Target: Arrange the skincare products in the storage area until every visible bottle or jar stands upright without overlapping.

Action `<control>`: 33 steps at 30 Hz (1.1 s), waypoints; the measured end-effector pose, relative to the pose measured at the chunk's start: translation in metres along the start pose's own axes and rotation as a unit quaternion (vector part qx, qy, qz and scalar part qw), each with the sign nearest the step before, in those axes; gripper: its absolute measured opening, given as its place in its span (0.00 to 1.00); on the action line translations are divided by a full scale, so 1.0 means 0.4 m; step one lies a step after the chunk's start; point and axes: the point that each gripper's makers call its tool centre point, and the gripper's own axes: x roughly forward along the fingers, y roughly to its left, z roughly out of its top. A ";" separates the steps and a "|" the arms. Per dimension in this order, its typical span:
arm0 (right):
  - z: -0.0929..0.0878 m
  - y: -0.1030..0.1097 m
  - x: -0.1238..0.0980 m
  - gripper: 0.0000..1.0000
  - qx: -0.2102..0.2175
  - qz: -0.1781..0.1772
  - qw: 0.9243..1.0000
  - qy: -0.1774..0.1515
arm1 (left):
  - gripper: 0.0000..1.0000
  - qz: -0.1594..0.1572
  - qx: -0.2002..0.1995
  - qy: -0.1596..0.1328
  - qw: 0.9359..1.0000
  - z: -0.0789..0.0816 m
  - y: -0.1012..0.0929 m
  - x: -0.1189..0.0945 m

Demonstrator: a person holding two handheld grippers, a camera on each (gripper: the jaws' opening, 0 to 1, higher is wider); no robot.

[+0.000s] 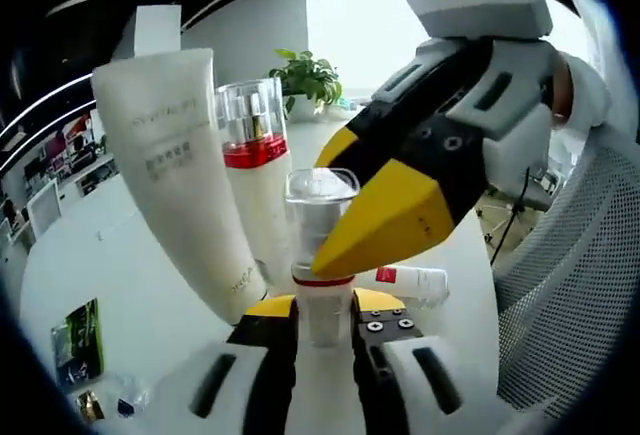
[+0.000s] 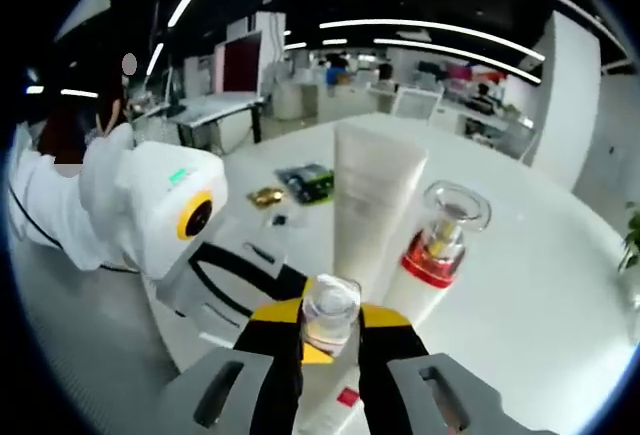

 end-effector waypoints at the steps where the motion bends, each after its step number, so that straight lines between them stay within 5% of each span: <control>1: -0.002 -0.001 0.000 0.12 0.000 0.000 1.000 0.000 | 0.19 0.000 0.000 0.001 1.000 -0.002 0.001 0.001; 10: 0.012 -0.010 -0.003 0.13 -0.008 0.005 1.000 -0.014 | 0.17 -0.022 0.006 -0.012 1.000 0.001 0.002 0.008; 17: 0.032 -0.007 -0.023 0.16 -0.021 0.046 0.997 -0.056 | 0.17 -0.059 0.017 -0.019 0.998 0.001 -0.007 0.007; 21: 0.026 -0.015 -0.021 0.18 -0.013 0.070 0.996 -0.056 | 0.17 -0.078 0.024 -0.019 0.996 0.001 -0.007 0.007; 28: 0.009 0.008 -0.009 0.17 -0.099 0.099 0.990 -0.028 | 0.17 -0.101 0.029 -0.016 0.994 -0.002 -0.009 0.003; 33: 0.003 0.019 0.005 0.18 -0.090 0.103 0.990 -0.035 | 0.17 -0.110 0.036 -0.015 0.993 -0.003 -0.013 0.001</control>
